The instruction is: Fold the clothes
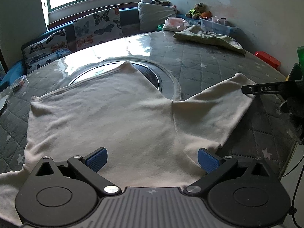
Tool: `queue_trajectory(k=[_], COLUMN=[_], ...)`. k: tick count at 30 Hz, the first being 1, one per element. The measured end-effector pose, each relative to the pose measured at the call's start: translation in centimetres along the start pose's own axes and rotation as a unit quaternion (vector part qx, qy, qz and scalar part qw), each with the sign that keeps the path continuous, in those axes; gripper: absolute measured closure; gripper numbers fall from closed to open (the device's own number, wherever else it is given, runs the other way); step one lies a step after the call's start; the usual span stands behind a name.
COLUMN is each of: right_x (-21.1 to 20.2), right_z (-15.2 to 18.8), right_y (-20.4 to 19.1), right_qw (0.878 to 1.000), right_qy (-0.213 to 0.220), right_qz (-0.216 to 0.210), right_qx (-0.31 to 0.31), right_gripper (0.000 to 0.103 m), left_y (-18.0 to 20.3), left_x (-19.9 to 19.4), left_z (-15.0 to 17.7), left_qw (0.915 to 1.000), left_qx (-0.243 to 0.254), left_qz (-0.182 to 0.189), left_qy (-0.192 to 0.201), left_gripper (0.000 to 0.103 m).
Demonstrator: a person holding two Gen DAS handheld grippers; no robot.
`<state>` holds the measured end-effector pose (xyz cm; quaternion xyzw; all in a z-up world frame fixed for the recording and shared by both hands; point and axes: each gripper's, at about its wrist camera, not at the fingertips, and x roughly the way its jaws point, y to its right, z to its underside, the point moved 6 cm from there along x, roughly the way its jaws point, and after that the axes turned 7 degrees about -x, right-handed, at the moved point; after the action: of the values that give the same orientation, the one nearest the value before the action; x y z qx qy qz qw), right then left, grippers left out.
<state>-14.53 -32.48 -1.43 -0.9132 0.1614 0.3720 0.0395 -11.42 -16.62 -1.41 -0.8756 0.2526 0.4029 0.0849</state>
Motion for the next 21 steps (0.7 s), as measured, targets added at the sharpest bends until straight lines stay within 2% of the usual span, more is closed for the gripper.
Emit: queue_trajectory(k=[2, 3, 6, 9, 13, 21], right_x=[0.0, 0.0, 0.0, 0.0, 0.0, 0.1], right_z=[0.1, 0.1, 0.3, 0.5, 0.7, 1.0], right_y=[-0.1, -0.1, -0.3, -0.6, -0.9, -1.5], right_qw=[1.000, 1.000, 1.000, 1.000, 1.000, 1.000], right_qy=[0.001, 0.001, -0.001, 0.003, 0.001, 0.011], right_qz=[0.001, 0.000, -0.002, -0.001, -0.012, 0.003], right_qx=[0.001, 0.001, 0.000, -0.008, -0.004, -0.015], right_gripper=[0.045, 0.040, 0.016, 0.015, 0.000, 0.000], left_y=[0.0, 0.0, -0.3, -0.8, -1.5, -2.7], left_x=[0.1, 0.2, 0.4, 0.5, 0.6, 0.6], left_z=[0.1, 0.1, 0.2, 0.3, 0.3, 0.3], left_qw=[1.0000, 1.0000, 0.9998, 0.9995, 0.9987, 0.9966], left_qx=[-0.002, -0.003, -0.013, -0.026, -0.044, -0.076], left_qz=[0.000, 0.000, -0.002, -0.009, -0.016, -0.023], left_qy=[-0.004, -0.006, -0.013, -0.017, -0.019, -0.023], left_gripper=[0.000, 0.000, 0.000, 0.000, 0.001, 0.001])
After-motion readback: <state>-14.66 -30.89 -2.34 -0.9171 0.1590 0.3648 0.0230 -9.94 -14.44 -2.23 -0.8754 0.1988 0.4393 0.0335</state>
